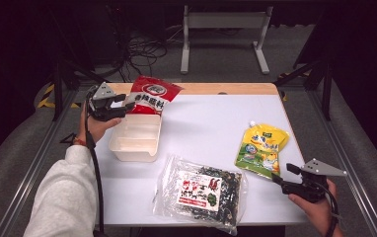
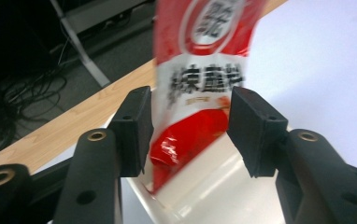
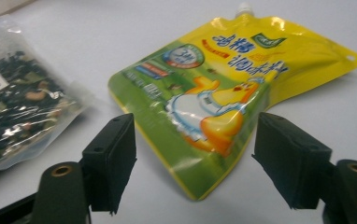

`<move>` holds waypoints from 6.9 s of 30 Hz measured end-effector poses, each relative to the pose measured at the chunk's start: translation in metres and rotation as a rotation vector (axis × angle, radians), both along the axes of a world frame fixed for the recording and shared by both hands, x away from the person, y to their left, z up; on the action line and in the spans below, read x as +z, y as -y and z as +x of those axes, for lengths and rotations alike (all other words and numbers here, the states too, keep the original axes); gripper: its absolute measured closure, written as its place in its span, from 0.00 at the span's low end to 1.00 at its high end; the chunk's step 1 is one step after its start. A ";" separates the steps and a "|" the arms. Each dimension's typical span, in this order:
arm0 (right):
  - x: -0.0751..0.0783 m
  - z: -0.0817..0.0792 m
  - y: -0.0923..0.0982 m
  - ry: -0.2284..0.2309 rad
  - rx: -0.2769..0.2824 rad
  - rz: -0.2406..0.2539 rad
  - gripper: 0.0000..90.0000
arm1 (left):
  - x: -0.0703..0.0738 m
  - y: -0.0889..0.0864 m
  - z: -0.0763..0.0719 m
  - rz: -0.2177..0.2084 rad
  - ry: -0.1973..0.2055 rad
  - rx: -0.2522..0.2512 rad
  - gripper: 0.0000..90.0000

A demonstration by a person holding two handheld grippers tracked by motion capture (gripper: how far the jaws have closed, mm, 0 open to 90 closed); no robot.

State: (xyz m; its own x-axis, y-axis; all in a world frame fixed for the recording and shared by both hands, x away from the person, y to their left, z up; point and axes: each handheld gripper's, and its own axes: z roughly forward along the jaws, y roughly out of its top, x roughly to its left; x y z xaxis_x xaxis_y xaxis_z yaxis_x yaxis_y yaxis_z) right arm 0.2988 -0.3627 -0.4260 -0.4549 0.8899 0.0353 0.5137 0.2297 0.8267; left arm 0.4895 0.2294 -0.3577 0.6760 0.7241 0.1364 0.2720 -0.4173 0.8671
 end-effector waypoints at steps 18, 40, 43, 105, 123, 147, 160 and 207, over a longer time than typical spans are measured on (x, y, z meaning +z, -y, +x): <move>-0.003 0.037 0.023 -0.013 -0.027 0.027 0.62 | 0.001 0.027 -0.110 -0.022 0.041 -0.138 0.34; 0.005 0.041 -0.005 -0.010 0.067 0.056 0.58 | -0.075 0.035 -0.196 -0.028 -0.171 -0.267 0.22; 0.011 0.036 -0.022 0.005 0.151 0.045 0.69 | -0.087 0.042 -0.210 -0.009 -0.232 -0.314 0.22; -0.031 -0.017 -0.120 -0.141 0.541 -0.080 1.00 | -0.099 0.114 -0.187 -0.204 -0.430 -0.354 0.21; -0.032 -0.013 -0.120 -0.167 0.555 -0.063 1.00 | -0.110 0.114 -0.181 -0.061 -0.430 -0.290 0.29; -0.032 -0.016 -0.122 -0.129 0.580 -0.111 1.00 | -0.100 0.154 -0.132 -0.358 -0.465 -0.313 0.56; -0.022 -0.024 -0.119 -0.102 0.634 -0.077 0.63 | -0.056 0.144 -0.148 -0.424 -0.270 -0.504 0.86; -0.013 -0.006 -0.071 -0.044 0.325 0.065 0.31 | 0.058 -0.002 -0.123 -0.285 0.199 -0.179 0.89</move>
State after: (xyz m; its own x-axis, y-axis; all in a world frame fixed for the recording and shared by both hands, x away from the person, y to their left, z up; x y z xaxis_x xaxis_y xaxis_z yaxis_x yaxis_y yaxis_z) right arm 0.2931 -0.2914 -0.4393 -0.7114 0.6935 0.1135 0.4576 0.3346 0.8238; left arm 0.3670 0.2309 -0.2997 0.7757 0.6248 0.0887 0.0311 -0.1782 0.9835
